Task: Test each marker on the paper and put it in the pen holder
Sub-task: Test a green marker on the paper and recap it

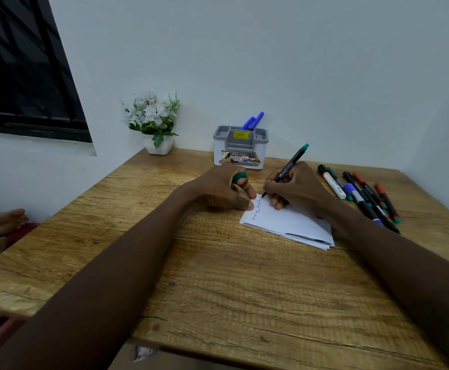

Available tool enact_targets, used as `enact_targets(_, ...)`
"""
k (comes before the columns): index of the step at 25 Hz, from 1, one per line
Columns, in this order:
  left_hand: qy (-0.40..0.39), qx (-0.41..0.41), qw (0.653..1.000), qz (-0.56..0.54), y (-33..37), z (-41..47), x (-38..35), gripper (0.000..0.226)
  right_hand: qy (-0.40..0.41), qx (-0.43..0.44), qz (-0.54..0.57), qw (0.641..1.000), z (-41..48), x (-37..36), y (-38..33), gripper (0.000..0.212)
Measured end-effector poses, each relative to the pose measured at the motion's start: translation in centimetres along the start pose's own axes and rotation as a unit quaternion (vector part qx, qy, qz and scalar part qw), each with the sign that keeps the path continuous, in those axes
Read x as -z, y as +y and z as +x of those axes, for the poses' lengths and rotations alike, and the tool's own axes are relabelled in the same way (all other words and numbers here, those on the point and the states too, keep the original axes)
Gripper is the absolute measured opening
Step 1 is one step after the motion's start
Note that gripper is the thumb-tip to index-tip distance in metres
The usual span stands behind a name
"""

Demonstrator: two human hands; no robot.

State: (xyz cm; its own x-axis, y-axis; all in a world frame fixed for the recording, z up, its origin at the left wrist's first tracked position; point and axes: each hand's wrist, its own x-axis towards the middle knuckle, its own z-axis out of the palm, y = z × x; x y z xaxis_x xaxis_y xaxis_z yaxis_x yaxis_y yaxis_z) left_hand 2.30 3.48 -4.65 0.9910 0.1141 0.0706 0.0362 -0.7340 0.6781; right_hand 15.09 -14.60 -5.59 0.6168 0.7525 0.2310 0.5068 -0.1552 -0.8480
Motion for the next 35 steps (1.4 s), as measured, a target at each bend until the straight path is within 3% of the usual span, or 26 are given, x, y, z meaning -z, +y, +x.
enact_targets(27, 0.022, 0.007, 1.000, 0.011, 0.65, -0.41, -0.28, 0.025, 0.030, 0.002, -0.020, 0.999, 0.25, -0.39, 0.31, 0.013)
enact_targets(30, 0.045, 0.005, 0.999, -0.002, 0.75, -0.64, -0.44, 0.030, 0.033, -0.004, -0.010, 0.999, 0.33, -0.43, 0.41, 0.012)
enact_targets(35, 0.014, -0.013, 1.000, 0.000, 0.37, -0.63, -0.31, 0.041, 0.030, -0.010, 0.007, 0.999, 0.33, -0.51, 0.42, 0.011)
